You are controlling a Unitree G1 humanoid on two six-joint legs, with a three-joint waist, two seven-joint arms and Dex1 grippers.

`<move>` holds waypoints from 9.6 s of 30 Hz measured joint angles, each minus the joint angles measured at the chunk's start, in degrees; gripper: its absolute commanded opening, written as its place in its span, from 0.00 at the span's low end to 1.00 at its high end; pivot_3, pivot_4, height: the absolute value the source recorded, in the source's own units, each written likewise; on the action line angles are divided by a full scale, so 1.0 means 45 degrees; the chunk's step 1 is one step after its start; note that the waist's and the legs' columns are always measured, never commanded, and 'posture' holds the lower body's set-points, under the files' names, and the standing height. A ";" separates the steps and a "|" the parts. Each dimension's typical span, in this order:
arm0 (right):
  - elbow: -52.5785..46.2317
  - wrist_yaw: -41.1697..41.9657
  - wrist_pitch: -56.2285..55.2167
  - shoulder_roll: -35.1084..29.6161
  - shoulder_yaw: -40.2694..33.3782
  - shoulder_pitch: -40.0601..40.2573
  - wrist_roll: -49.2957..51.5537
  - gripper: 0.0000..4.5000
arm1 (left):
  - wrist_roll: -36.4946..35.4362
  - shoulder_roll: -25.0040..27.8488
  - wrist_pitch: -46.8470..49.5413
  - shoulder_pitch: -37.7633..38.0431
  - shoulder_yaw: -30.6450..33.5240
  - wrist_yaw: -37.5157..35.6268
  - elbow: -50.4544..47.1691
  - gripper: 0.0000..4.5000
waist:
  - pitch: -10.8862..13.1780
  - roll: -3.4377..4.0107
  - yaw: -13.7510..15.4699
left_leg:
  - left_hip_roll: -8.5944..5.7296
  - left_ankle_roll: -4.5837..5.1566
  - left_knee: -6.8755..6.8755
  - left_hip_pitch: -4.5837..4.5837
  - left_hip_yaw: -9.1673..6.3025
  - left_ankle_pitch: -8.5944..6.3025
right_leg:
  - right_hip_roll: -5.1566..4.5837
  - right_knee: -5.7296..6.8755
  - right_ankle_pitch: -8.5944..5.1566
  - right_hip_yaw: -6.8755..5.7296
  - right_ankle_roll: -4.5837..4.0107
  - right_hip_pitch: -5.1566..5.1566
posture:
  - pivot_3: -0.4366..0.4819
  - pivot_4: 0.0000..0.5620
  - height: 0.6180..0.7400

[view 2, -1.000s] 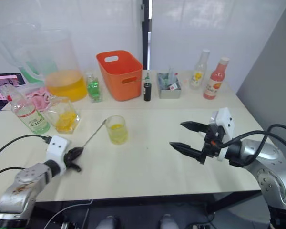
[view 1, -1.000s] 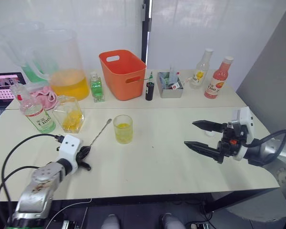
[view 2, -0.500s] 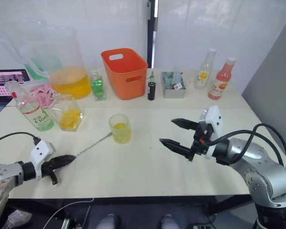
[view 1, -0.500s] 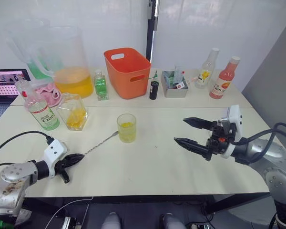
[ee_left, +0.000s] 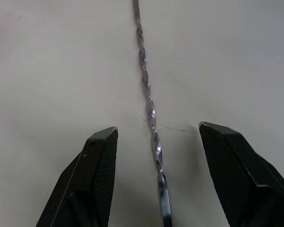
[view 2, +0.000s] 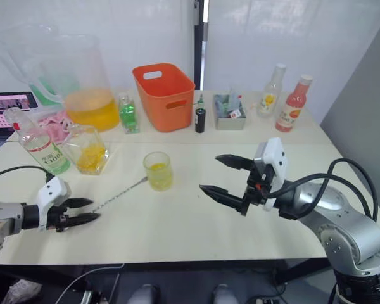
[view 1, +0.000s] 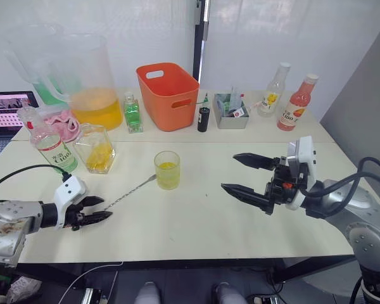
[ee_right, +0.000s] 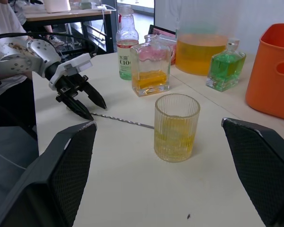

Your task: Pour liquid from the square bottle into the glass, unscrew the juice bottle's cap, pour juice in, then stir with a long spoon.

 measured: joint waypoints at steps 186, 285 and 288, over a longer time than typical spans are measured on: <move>0.8736 -0.0323 -0.0461 0.6734 0.4936 -1.0058 -0.6335 0.00 | -0.3396 -0.2467 0.0751 0.1736 0.2607 0.2197 -0.4541 1.00 | 0.0016 0.0006 -0.0447 | 0.0024 0.0136 -0.0141 -0.0089 -0.0018 0.0082 | 0.0064 0.0210 0.0021 0.0002 -0.0070 -0.0239 | 0.48 0.27 0.69; 0.7144 -0.1127 0.1288 0.6796 0.2996 -0.9786 -0.4714 0.00 | -0.2954 -0.3001 -0.0408 0.0697 0.1959 0.1822 -0.2966 1.00 | 0.0013 0.0002 -0.0423 | 0.0031 0.0136 -0.0127 -0.0081 -0.0020 0.0085 | 0.0075 0.0222 0.0023 0.0003 -0.0072 -0.0227 | 0.48 0.27 0.69; 0.7199 -0.0901 0.1218 0.6088 0.3476 -0.9787 -0.5169 0.00 | -0.2925 -0.3037 -0.0410 0.0693 0.1940 0.1918 -0.2975 1.00 | 0.0013 0.0002 -0.0412 | 0.0030 0.0136 -0.0126 -0.0081 -0.0020 0.0084 | 0.0072 0.0220 0.0023 0.0004 -0.0072 -0.0226 | 0.48 0.27 0.69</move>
